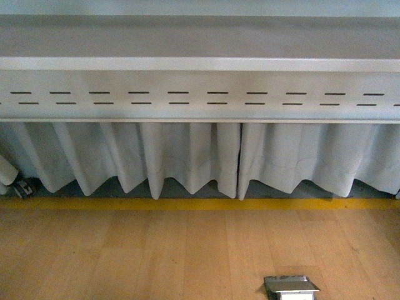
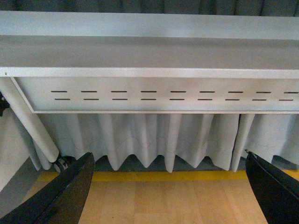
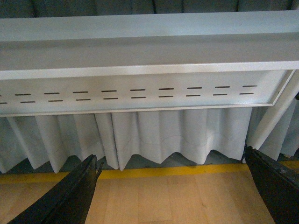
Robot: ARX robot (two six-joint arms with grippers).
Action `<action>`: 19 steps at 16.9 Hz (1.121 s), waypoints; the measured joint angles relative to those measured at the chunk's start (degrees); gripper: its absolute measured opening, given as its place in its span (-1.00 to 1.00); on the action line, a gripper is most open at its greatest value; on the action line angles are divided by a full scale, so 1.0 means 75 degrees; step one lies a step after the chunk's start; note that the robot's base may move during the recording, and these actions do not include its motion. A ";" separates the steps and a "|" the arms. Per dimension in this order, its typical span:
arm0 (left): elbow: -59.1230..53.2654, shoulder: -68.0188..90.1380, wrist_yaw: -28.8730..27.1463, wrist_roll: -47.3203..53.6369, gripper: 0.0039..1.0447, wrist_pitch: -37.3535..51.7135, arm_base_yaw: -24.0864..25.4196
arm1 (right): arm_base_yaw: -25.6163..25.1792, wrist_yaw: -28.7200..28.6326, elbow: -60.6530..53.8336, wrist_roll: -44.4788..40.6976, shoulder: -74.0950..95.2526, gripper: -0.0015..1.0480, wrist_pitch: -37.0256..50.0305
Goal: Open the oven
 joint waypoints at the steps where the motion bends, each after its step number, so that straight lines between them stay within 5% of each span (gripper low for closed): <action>1: 0.0000 0.0000 0.0000 0.0000 0.88 0.0000 0.0000 | 0.0000 -0.0003 0.0000 -0.0003 0.0000 0.87 0.0000; 19: 0.0000 0.0000 0.0000 0.0012 0.88 0.0012 0.0000 | 0.0000 -0.0003 0.0000 -0.0017 0.0000 0.87 0.0006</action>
